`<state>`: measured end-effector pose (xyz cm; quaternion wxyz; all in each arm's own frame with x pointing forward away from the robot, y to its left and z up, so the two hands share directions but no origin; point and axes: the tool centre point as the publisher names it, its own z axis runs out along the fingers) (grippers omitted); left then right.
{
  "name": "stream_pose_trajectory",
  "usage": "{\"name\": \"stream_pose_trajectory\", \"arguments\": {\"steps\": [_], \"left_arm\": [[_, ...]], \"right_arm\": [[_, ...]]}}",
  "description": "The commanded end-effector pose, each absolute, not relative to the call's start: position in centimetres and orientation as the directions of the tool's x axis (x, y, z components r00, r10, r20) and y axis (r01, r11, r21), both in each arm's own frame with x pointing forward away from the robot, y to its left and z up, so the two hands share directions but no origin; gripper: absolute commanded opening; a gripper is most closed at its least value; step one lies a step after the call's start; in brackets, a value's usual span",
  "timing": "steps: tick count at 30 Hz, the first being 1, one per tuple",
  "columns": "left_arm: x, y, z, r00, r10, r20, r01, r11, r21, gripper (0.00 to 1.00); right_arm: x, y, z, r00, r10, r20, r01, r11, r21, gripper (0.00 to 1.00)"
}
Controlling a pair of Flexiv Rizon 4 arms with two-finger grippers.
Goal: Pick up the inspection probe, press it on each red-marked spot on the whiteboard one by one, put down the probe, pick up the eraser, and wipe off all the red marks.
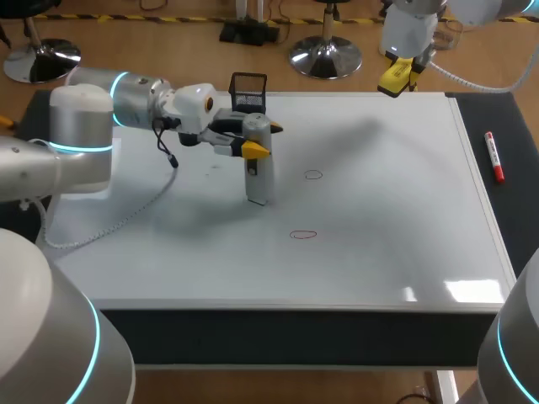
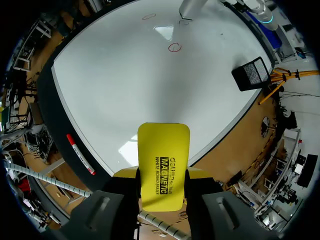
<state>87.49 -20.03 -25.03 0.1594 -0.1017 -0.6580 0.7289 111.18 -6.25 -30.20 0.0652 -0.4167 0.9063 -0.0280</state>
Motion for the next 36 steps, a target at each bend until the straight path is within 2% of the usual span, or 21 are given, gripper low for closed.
{"name": "stream_pose_trajectory", "arguments": {"steps": [1, 36], "left_arm": [[88.3, -20.7, -25.9, -0.919, 0.391, 0.057, -0.103, -0.099, -0.99, 0.0], [88.6, -21.1, -27.0, -0.909, 0.413, 0.064, -0.114, -0.097, -0.989, 0.0]], "right_arm": [[111.3, -6.3, -30.1, -0.644, -0.76, -0.09, -0.753, 0.65, -0.106, 0.0], [111.3, -6.3, -30.1, -0.644, -0.76, -0.09, -0.753, 0.65, -0.106, 0.0]]}}
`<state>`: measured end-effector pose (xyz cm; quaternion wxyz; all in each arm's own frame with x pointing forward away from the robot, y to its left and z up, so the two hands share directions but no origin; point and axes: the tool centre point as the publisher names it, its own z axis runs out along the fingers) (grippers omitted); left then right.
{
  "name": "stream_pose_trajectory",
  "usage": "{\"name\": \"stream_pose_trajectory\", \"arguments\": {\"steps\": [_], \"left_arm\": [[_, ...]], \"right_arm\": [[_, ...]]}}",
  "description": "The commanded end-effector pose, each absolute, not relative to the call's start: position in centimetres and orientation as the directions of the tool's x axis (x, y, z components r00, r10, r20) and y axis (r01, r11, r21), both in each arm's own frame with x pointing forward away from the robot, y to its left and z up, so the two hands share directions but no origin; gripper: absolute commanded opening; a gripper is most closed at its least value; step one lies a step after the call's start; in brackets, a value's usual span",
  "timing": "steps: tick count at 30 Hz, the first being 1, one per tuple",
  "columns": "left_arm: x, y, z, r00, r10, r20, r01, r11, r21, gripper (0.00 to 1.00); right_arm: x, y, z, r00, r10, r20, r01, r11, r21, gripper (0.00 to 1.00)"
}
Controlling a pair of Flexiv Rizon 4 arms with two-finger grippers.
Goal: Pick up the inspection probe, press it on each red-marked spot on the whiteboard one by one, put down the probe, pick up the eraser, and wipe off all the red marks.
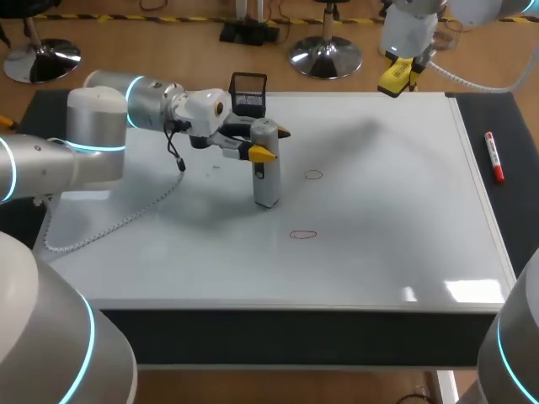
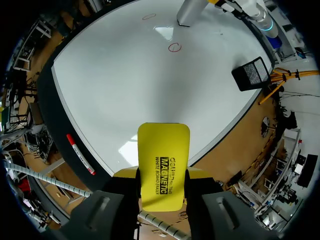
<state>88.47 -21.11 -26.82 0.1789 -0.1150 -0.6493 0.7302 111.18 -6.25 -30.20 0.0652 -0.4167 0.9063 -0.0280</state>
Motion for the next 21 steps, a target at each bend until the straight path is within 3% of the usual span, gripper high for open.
{"name": "stream_pose_trajectory", "arguments": {"steps": [1, 21], "left_arm": [[88.6, -21.1, -27.0, -0.909, 0.413, 0.064, -0.113, -0.097, -0.989, 0.0], [88.9, -20.8, -25.5, -0.916, 0.399, 0.049, -0.097, -0.103, -0.99, 0.0]], "right_arm": [[111.3, -6.3, -30.1, -0.644, -0.76, -0.09, -0.753, 0.65, -0.106, 0.0], [111.3, -6.3, -30.1, -0.644, -0.76, -0.09, -0.753, 0.65, -0.106, 0.0]]}}
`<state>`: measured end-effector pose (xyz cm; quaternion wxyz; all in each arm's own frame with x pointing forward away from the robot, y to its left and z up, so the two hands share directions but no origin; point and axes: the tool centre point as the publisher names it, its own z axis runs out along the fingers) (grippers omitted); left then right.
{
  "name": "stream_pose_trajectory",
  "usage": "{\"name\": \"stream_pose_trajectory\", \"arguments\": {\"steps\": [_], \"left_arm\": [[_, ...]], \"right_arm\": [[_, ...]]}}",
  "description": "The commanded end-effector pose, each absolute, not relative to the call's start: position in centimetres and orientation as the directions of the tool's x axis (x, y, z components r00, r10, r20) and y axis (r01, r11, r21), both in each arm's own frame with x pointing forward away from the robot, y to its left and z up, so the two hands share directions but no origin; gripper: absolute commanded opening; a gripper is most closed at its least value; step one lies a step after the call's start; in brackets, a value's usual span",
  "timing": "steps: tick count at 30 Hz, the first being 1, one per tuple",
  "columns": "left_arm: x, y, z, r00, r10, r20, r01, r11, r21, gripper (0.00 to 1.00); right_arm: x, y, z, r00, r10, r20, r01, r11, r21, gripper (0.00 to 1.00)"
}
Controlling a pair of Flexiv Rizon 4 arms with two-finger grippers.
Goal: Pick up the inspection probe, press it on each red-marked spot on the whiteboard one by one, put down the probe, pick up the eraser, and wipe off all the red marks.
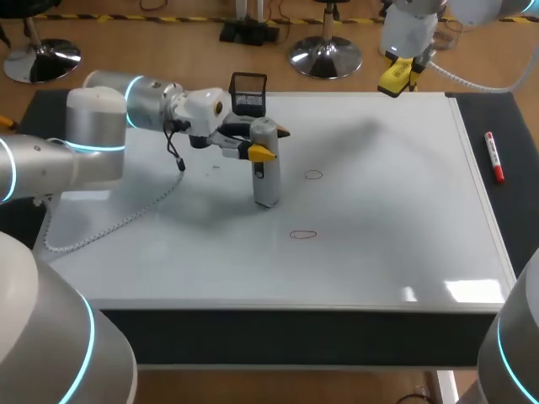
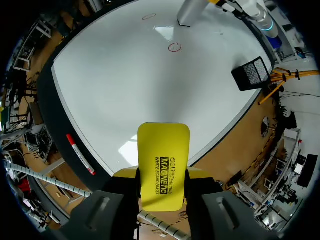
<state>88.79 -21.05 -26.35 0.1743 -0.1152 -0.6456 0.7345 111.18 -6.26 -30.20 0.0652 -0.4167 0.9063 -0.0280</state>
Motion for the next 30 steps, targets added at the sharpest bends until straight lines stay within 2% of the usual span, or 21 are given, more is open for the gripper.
{"name": "stream_pose_trajectory", "arguments": {"steps": [1, 11, 30], "left_arm": [[89.1, -20.7, -25.2, -0.917, 0.397, 0.046, -0.095, -0.104, -0.99, 0.0], [91.8, -18.1, -23.8, -0.949, 0.314, 0.023, -0.061, -0.111, -0.992, 0.0], [103.6, -6.5, -23.2, -0.999, -0.022, -0.038, 0.04, -0.061, -0.997, 0.0]], "right_arm": [[111.3, -6.3, -30.1, -0.644, -0.76, -0.09, -0.753, 0.65, -0.106, 0.0], [111.3, -6.3, -30.1, -0.644, -0.76, -0.09, -0.753, 0.65, -0.106, 0.0], [111.3, -6.3, -30.1, -0.644, -0.76, -0.09, -0.753, 0.65, -0.106, 0.0]]}}
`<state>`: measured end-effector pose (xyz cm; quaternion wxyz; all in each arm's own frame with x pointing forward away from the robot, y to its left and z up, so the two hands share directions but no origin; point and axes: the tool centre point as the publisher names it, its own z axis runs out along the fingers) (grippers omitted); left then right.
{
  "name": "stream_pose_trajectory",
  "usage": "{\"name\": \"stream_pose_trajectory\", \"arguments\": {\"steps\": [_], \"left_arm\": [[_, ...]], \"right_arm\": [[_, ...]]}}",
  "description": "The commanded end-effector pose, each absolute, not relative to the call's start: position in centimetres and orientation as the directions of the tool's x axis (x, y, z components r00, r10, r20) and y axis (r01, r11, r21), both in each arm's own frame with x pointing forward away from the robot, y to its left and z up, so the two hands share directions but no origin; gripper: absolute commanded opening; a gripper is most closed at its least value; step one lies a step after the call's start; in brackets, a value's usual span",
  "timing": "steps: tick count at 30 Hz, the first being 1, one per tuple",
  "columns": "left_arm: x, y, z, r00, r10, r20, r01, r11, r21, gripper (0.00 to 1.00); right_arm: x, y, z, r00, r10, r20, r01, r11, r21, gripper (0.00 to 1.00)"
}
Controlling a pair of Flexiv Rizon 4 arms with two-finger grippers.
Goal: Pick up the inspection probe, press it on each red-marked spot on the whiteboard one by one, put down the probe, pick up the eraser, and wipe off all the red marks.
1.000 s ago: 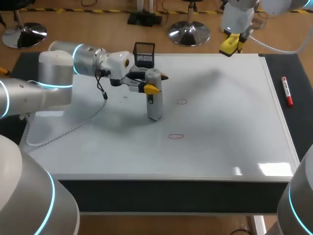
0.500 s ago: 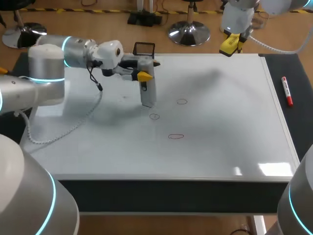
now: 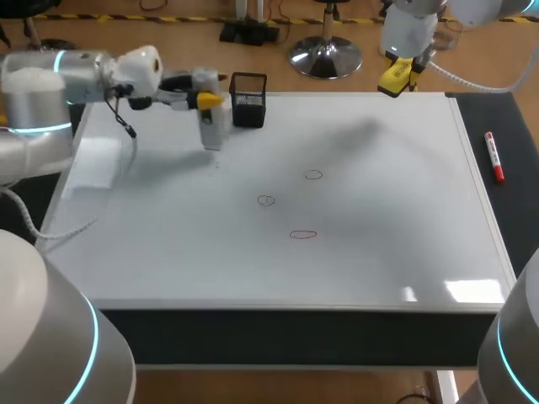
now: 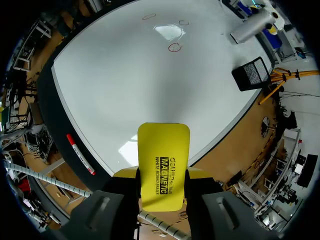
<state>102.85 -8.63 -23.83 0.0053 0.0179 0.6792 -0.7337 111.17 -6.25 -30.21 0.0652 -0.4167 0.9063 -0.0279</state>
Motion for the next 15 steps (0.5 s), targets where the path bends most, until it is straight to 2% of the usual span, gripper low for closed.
{"name": "stream_pose_trajectory", "arguments": {"steps": [1, 15], "left_arm": [[104.3, -5.9, -23.2, -0.998, -0.034, -0.044, 0.045, -0.051, -0.998, 0.0], [111.2, -1.0, -23.9, -0.984, -0.173, -0.049, 0.055, -0.033, -0.998, 0.0]], "right_arm": [[111.3, -6.3, -30.1, -0.644, -0.76, -0.09, -0.753, 0.65, -0.106, 0.0], [111.3, -6.3, -30.1, -0.644, -0.76, -0.09, -0.753, 0.65, -0.106, 0.0]]}}
